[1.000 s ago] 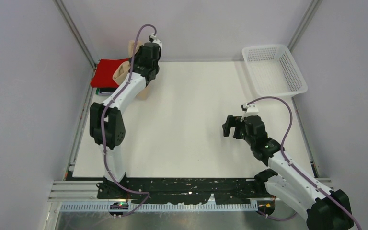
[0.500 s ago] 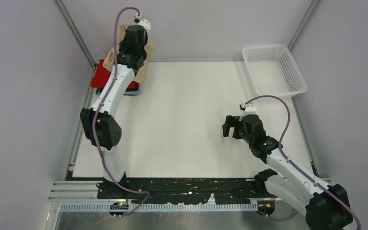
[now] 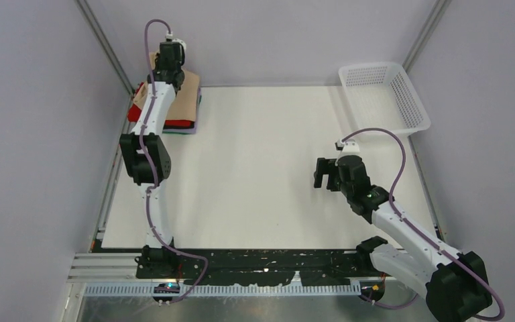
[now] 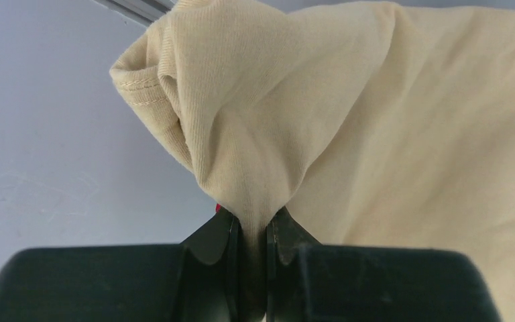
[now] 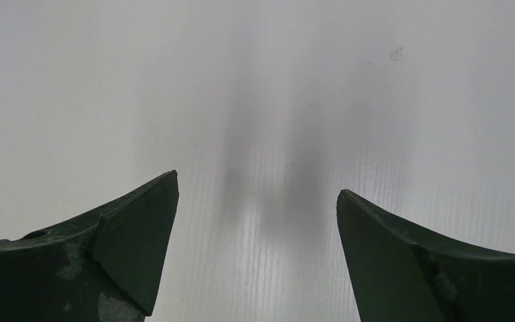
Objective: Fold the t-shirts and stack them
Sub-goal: Put the neatly folded tshirt into the corner of the board with the left arm, then reset both arms
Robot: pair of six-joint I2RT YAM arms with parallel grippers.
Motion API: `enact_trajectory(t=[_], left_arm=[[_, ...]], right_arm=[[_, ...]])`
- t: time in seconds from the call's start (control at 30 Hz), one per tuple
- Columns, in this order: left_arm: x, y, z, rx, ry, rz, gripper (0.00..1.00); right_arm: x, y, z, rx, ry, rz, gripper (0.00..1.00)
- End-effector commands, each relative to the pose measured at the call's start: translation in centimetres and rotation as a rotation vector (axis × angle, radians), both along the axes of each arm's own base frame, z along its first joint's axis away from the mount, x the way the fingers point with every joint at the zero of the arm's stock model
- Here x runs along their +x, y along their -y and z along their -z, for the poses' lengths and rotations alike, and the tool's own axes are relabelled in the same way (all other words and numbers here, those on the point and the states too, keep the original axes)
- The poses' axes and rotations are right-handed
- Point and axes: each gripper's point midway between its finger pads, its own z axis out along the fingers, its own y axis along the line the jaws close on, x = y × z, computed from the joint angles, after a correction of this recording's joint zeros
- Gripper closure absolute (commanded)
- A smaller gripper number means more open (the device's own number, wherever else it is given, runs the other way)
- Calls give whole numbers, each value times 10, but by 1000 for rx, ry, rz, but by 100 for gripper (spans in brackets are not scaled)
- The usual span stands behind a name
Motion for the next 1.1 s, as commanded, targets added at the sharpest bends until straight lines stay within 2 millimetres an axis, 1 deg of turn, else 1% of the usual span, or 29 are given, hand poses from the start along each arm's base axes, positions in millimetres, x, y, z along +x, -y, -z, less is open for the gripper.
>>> enact_trajectory(t=[0.0, 0.07, 0.13, 0.17, 0.2, 0.23, 0.27, 0.3, 0.33, 0.37, 0.43, 0.53, 0.7, 0.73, 0.8, 0.9, 0.97, 1.0, 1.07], left_arm=[[11, -24, -13, -64, 64, -40, 100], [15, -34, -6, -63, 63, -51, 100], [19, -34, 0, -70, 62, -40, 100], [19, -43, 2, -69, 62, -55, 100], [18, -54, 4, -64, 64, -81, 94], [18, -60, 6, -55, 66, -102, 80], [17, -64, 7, -45, 71, -120, 56], [17, -69, 6, -39, 81, -142, 20], [16, -72, 5, -36, 88, -159, 3], [15, -76, 2, -32, 102, -177, 1], [12, -83, -7, -24, 140, -227, 0], [8, -84, -20, -58, 185, -246, 0], [-1, -69, -28, -205, 223, -219, 0], [-5, -65, -33, -239, 233, -215, 0], [-13, -55, -42, -310, 246, -195, 1], [-31, -31, -63, -498, 303, -170, 0], [-48, -9, -72, -636, 339, -133, 0], [-59, 1, -76, -706, 364, -122, 0], [-84, 25, -76, -820, 384, -74, 0]], right_arm=[[13, 6, -21, -29, 50, 34, 5], [14, 8, -22, -46, 44, 43, 5], [17, 10, -26, -65, 44, 48, 5], [18, 11, -28, -69, 46, 49, 5], [20, 10, -32, -73, 51, 44, 5], [21, 9, -34, -73, 54, 42, 5], [23, 9, -38, -74, 61, 41, 5], [25, 8, -41, -73, 66, 40, 4], [25, 8, -42, -75, 69, 39, 5], [26, 8, -44, -76, 73, 39, 5], [27, 10, -48, -82, 78, 48, 5], [28, 12, -52, -82, 88, 62, 5], [28, 14, -56, -63, 104, 91, 5], [29, 17, -57, -68, 109, 110, 4], [29, 22, -59, -67, 116, 145, 5], [30, 27, -63, -40, 131, 202, 5], [31, 30, -65, -15, 147, 234, 5], [32, 36, -64, -13, 152, 262, 5], [35, 42, -65, 5, 155, 290, 5]])
